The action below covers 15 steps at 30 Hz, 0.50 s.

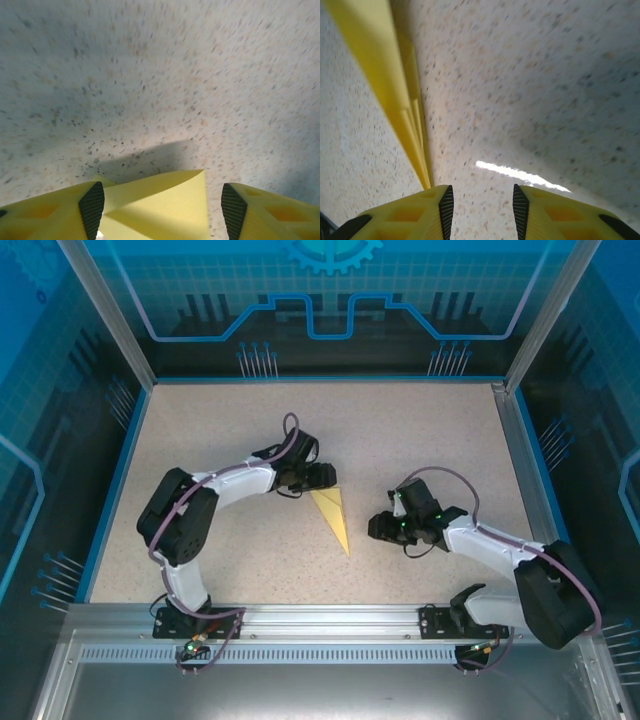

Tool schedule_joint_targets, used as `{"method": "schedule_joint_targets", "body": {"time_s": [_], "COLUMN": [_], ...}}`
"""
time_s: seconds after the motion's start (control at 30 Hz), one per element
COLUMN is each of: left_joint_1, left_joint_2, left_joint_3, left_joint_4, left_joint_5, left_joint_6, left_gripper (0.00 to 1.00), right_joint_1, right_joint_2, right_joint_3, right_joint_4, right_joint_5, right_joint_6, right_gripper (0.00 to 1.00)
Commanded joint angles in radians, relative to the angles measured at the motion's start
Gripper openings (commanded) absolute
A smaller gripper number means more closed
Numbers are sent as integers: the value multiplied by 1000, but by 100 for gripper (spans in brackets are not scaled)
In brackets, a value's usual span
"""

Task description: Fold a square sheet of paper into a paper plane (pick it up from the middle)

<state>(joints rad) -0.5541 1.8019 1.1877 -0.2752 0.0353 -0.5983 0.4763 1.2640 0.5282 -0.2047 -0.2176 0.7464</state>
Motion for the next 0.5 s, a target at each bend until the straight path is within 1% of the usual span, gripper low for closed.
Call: {"method": "schedule_joint_targets", "body": {"time_s": [0.0, 0.07, 0.17, 0.27, 0.37, 0.47], "left_joint_1": [-58, -105, -187, -256, -307, -337], "left_joint_2": [-71, -82, -92, -86, -61, -4], "left_joint_3": [79, 107, 127, 135, 150, 192], "left_joint_4": [-232, -308, -373, -421, -439, -465], "left_joint_5": [-210, -303, -396, -441, -452, -443], "left_joint_6": [-15, -43, -108, -176, -210, -225], "left_gripper": [73, 76, 79, 81, 81, 82], "right_joint_1": [-61, -98, -135, -139, -139, -139], "right_joint_2": [33, 45, 42, 21, -13, -38], "right_joint_3": [45, 49, 52, 38, -33, -60], "right_joint_4": [38, 72, 113, 119, 189, 181], "right_joint_5": [-35, -58, -84, -50, -47, -37], "right_joint_6": [-9, 8, 23, 41, 76, 70], "right_gripper": [40, 40, 41, 41, 43, 44]}}
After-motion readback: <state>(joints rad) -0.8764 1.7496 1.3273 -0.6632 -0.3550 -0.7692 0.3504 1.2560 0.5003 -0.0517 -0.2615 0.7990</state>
